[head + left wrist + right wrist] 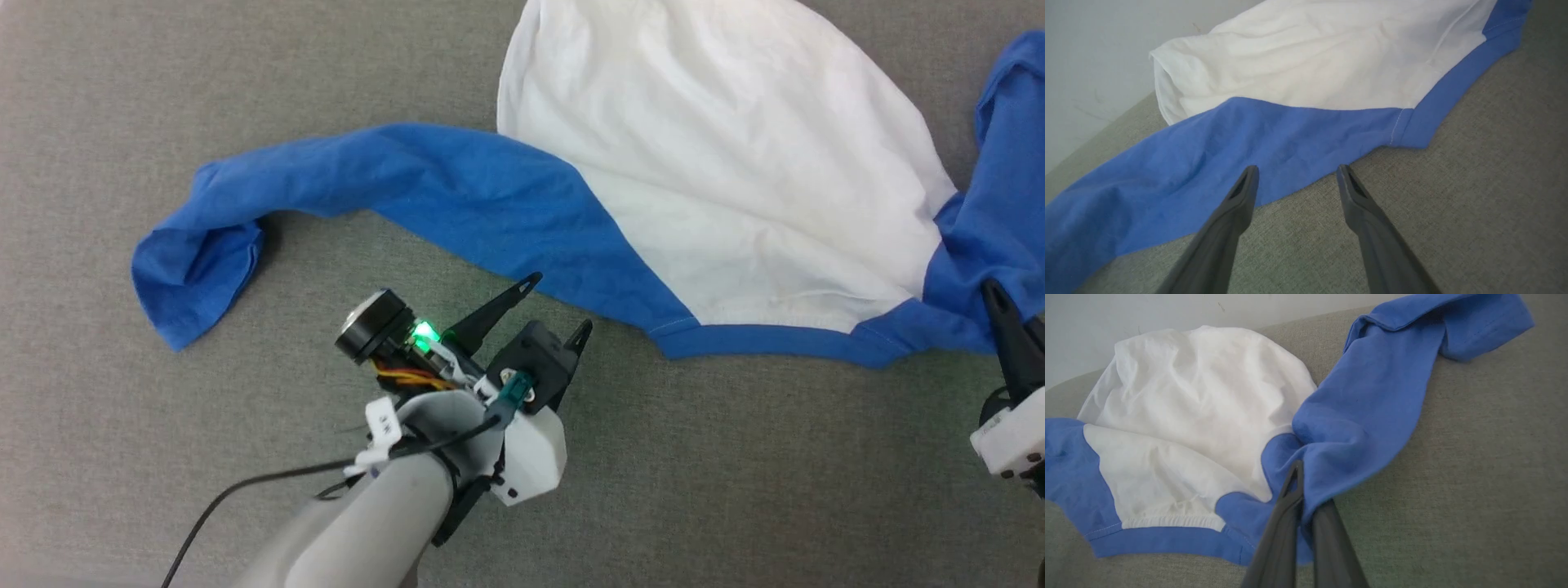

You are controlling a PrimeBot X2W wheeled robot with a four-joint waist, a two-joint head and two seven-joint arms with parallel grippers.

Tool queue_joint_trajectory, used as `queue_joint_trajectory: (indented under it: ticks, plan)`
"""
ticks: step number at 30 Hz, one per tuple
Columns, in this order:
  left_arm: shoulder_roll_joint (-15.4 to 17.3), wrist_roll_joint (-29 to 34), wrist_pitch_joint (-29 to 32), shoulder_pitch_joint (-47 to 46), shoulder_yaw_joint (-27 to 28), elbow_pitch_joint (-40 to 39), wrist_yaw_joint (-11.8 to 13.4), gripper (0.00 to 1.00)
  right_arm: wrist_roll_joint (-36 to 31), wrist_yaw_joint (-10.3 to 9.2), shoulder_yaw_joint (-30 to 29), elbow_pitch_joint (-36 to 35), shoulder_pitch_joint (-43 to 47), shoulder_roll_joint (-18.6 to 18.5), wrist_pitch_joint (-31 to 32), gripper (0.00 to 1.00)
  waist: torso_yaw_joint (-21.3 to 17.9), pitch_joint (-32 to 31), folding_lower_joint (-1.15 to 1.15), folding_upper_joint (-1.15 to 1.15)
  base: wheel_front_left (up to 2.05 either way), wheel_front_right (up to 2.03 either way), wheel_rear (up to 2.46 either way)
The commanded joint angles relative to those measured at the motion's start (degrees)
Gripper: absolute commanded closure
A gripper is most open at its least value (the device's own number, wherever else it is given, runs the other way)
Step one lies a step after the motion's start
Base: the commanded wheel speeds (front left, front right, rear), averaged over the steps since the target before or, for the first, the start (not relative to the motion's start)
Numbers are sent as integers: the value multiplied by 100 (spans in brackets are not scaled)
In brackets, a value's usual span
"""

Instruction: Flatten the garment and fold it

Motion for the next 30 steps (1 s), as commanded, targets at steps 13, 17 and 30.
queue_joint_trajectory:
  ticks: [13,17,30]
  plan:
    - [-102,270,178,-697,-217,1055,-48,0,266,-4,207,-3,-208,-306,-75,100,-224,515,0,-1,0,0,0]
    - [-132,261,110,-745,-214,1301,2,71,310,-4,244,15,-224,-349,-114,100,-266,568,0,-1,0,0,0]
    - [-676,-773,-1835,-112,763,277,967,100,688,-4,305,-185,-395,-288,-669,100,-275,132,0,-1,0,0,0]
